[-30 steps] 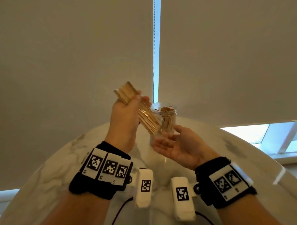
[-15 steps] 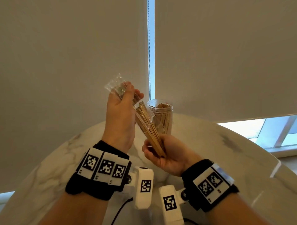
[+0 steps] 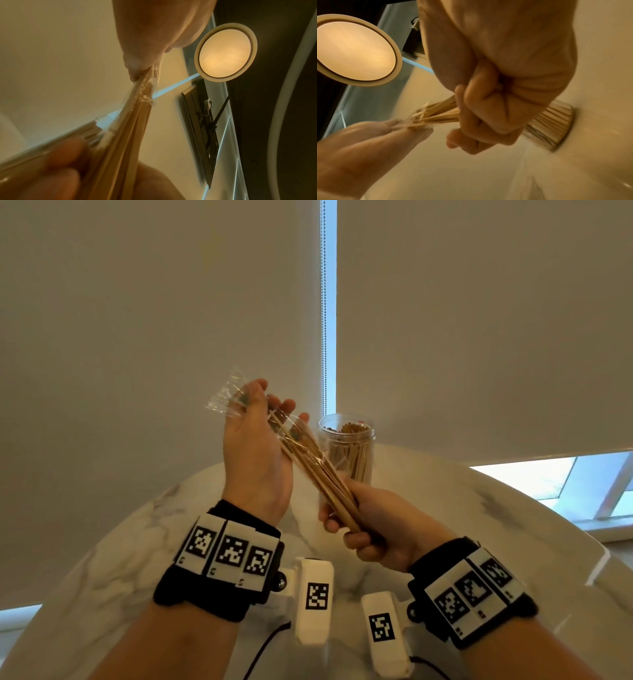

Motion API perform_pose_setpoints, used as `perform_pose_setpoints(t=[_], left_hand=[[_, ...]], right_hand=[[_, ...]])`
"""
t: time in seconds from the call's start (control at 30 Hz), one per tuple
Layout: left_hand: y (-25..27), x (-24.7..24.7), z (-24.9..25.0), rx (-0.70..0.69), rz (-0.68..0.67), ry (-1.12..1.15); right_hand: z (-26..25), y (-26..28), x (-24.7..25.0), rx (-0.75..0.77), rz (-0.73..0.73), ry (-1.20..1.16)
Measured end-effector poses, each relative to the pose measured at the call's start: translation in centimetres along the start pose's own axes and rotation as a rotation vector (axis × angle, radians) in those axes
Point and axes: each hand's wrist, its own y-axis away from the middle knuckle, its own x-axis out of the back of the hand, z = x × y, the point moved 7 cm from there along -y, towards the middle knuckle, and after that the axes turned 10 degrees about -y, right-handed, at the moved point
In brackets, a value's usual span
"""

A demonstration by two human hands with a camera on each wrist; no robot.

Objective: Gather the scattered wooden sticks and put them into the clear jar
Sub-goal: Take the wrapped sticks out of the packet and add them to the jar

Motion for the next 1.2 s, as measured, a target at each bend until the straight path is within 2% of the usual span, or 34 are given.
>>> perform_pose_setpoints(t=[0.13, 0.27, 0.4, 0.5, 0.67, 0.83, 0.93, 1.07, 1.2], left_hand=[[-0.1, 0.0, -0.5, 0.03, 0.006, 0.001], [-0.7, 0.2, -0.4, 0.051, -0.003, -0.013], [-0.8, -0.5, -0.3, 0.104, -0.203, -0.045], [-1.0, -0.4, -1.1, 0.16, -0.302, -0.317], [-1.1, 0.0, -1.1, 0.124, -0.259, -0.43], [-0.9, -0.2, -1.7, 0.189, -0.267, -0.498], [-1.0, 0.0, -1.4, 0.143, -0.251, -0.533], [-1.2, 0.3, -0.9, 0.116, -0.228, -0.461], [-1.8, 0.9, 0.0, 0.083, -0.133, -0.342]], right_hand=[[0.4, 0.0, -0.7, -0.034, -0.051, -0.026], [0.1, 0.2, -0.5, -0.043, -0.019, -0.051], [-0.2, 0.1, 0.1, 0.0, 0.045, -0.062], [-0.7, 0.1, 0.5, 0.044, 0.063, -0.135], [-0.8, -0.1, 0.4, 0.075, 0.062, -0.107], [-0.3, -0.6, 0.5, 0.065, 0.069, -0.071], [-0.5, -0.4, 0.6, 0.084, 0.101, -0.056], [-0.7, 0.1, 0.6, 0.111, 0.133, -0.04], [-1.1, 0.4, 1.0, 0.132, 0.158, 0.067]])
